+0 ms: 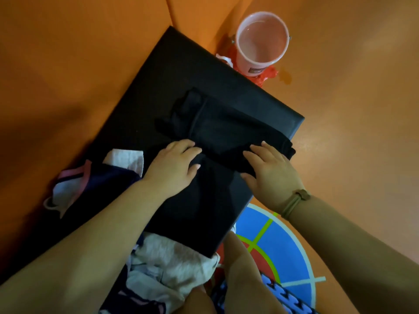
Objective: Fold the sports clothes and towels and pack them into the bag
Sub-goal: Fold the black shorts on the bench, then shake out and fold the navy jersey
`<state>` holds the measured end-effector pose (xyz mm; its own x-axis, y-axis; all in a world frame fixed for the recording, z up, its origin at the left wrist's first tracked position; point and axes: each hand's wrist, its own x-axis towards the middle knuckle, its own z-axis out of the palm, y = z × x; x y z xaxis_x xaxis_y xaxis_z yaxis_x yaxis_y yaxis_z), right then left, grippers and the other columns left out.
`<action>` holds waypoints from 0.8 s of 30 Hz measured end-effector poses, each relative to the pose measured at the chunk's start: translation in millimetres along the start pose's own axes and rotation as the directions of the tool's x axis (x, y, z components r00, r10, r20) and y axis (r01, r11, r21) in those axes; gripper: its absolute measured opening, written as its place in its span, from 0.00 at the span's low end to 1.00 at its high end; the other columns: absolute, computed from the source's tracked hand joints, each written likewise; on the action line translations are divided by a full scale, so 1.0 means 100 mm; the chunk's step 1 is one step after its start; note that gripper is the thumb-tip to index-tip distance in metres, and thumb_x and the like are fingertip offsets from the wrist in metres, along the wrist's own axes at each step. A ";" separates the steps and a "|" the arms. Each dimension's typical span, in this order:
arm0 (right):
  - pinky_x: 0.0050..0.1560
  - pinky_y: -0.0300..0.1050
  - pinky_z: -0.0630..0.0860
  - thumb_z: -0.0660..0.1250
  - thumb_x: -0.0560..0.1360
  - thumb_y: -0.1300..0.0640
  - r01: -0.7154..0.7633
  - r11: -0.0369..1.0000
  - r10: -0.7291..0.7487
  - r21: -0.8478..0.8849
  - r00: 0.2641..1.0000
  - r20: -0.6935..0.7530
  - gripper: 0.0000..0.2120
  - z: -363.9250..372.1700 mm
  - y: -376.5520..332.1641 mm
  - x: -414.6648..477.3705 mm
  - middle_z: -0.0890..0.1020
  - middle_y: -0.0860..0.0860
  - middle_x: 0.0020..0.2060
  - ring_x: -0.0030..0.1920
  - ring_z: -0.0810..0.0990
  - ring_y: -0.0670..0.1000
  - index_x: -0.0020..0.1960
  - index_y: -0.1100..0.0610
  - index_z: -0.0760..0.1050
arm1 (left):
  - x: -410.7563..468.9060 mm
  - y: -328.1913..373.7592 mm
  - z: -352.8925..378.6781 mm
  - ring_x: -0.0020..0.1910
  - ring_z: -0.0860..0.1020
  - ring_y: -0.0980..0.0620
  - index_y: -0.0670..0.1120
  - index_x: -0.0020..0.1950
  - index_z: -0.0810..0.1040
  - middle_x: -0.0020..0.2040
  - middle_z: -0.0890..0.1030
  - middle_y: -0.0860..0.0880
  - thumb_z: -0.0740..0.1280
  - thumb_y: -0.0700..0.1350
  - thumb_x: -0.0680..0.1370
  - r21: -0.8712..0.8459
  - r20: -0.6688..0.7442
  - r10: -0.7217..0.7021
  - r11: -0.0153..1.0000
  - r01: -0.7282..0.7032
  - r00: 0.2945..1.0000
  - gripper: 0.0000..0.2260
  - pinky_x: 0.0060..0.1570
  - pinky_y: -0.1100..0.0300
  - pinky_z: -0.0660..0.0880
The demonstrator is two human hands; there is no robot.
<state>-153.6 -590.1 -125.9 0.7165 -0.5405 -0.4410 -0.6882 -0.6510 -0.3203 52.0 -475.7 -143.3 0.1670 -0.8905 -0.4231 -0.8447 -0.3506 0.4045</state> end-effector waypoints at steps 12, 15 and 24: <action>0.58 0.47 0.69 0.58 0.79 0.45 0.264 0.963 -0.218 -0.043 0.868 0.446 0.21 0.29 -1.01 -0.37 0.73 0.52 0.62 0.63 0.72 0.56 0.69 0.51 0.66 | -1.75 -0.18 0.51 0.49 0.75 0.46 0.45 0.51 0.80 0.48 0.79 0.47 0.59 0.52 0.72 -0.220 -0.092 -0.387 0.907 0.360 0.918 0.16 0.48 0.50 0.77; 0.59 0.47 0.69 0.57 0.79 0.45 0.314 0.944 -0.206 -0.100 0.798 0.566 0.21 0.37 -1.18 -0.41 0.73 0.53 0.62 0.63 0.72 0.57 0.68 0.53 0.65 | -2.04 -0.40 0.53 0.52 0.75 0.36 0.42 0.55 0.78 0.54 0.77 0.39 0.69 0.48 0.70 -0.145 -0.179 -0.511 0.859 0.491 0.841 0.17 0.51 0.43 0.74; 0.55 0.48 0.71 0.59 0.78 0.46 0.326 0.930 -0.202 -0.168 0.837 0.508 0.20 0.67 -1.68 -0.13 0.74 0.54 0.61 0.59 0.73 0.58 0.66 0.55 0.66 | -2.27 -1.04 0.56 0.68 0.63 0.39 0.52 0.72 0.66 0.71 0.64 0.43 0.70 0.53 0.74 -0.202 0.055 -0.688 0.702 0.683 0.724 0.28 0.65 0.47 0.65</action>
<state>-54.7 -437.6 -122.7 0.6809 -0.0504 -0.7307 -0.3874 -0.8714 -0.3009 73.1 -220.9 -135.1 0.6743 -0.3872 -0.6288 -0.3761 -0.9129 0.1587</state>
